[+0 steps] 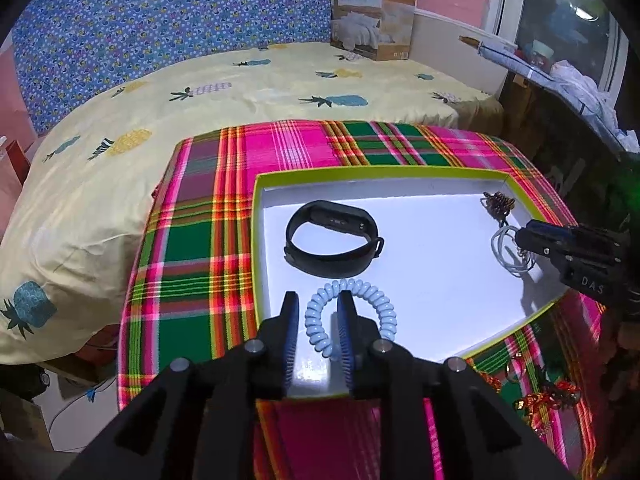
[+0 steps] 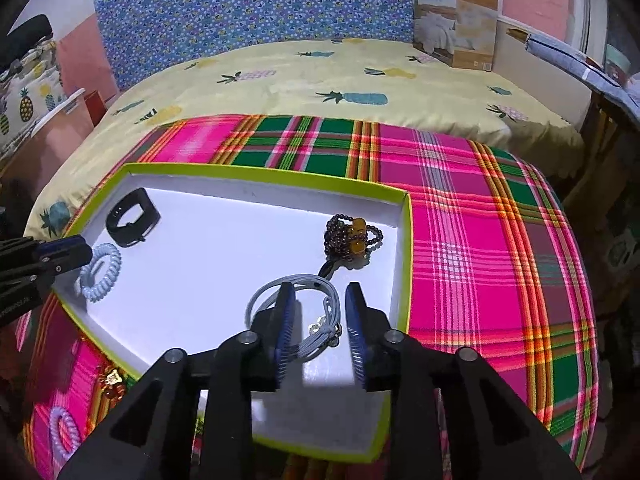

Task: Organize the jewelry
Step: 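Carry both items into the box and open the right tool on the white cable, then open the left tool to release the coiled hair tie in the box, then grasp the second white coiled hair tie with the left tool while the right tool reaches the black hair tie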

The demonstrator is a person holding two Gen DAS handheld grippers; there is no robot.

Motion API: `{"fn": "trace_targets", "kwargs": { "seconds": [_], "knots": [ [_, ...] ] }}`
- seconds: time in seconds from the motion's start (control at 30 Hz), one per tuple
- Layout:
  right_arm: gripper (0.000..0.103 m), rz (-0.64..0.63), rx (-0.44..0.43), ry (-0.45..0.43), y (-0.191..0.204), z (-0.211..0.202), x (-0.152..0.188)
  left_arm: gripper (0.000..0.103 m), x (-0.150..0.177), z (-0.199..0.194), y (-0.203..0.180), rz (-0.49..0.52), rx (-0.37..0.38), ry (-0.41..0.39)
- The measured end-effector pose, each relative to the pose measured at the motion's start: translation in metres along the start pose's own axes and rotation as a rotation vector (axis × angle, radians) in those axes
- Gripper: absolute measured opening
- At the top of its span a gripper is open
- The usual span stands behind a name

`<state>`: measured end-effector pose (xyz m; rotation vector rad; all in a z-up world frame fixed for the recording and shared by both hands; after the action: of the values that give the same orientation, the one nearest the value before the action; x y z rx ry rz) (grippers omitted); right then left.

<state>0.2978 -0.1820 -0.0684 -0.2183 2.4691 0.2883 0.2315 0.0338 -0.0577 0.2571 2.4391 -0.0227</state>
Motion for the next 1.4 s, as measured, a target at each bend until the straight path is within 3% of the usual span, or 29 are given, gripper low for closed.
{"fn": "trace_targets", "kwargs": {
  "seconds": [0.27,0.8,1.4],
  "knots": [
    [0.027,0.018,-0.022,-0.05,0.005,-0.044,0.011,0.021,0.009,-0.036,-0.002,-0.013,-0.009,-0.049],
    [0.027,0.006,-0.094,-0.1,0.035,-0.131,0.086,0.021,0.063,-0.106,-0.027,0.001,0.006,-0.096],
    [0.027,0.027,-0.128,-0.098,0.042,-0.164,0.133,0.021,0.097,-0.132,-0.052,0.024,0.041,-0.096]
  ]
}}
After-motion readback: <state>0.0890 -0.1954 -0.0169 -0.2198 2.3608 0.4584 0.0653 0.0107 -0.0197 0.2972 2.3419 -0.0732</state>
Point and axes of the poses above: each gripper's, at about its wrist camera, not at the fingertips, and z roughly the way its jaws point, y to its left, x to its underside, the point moved 4 cm from there along z, roughly the way its jaws point, and after that the axes turned 12 degrees about z, right-handed, at the moved point
